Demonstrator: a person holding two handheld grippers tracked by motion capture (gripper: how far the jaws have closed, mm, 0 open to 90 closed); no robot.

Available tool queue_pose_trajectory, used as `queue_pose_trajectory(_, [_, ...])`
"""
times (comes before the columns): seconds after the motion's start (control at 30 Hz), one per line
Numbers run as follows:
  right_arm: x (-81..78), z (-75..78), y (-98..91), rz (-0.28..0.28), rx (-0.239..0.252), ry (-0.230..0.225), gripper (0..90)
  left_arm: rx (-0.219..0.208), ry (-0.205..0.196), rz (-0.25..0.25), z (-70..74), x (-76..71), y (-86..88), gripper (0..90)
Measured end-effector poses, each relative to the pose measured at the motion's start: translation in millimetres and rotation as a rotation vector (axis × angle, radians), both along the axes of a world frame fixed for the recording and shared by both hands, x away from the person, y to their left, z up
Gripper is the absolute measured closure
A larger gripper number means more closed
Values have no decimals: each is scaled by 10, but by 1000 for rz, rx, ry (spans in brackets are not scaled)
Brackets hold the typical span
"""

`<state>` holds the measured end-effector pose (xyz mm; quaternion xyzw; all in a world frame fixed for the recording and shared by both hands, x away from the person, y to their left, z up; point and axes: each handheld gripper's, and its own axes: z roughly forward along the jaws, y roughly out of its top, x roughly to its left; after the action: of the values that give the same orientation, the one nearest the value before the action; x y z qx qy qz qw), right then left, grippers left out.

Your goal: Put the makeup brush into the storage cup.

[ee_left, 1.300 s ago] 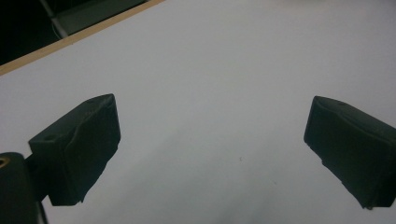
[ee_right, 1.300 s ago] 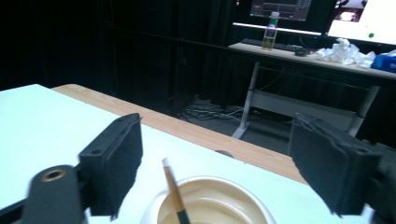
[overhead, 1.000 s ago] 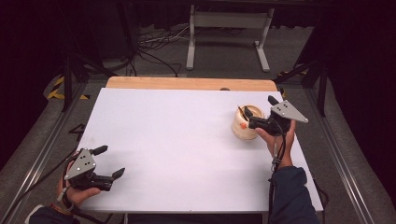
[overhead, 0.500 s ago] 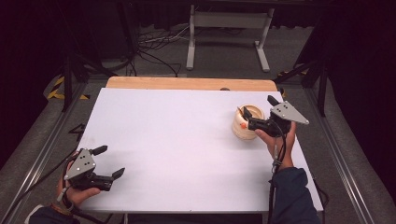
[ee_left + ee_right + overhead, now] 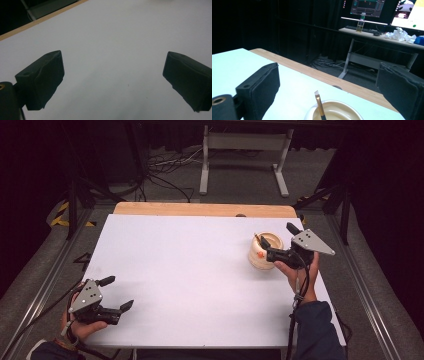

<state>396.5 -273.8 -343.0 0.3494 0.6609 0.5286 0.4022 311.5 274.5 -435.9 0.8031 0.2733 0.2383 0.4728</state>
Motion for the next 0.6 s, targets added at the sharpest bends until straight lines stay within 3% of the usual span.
queue_pose_trajectory(0.6, [-147,32,-12,22,-17,-8,63,4,2,-1,-3,2,-15,44])
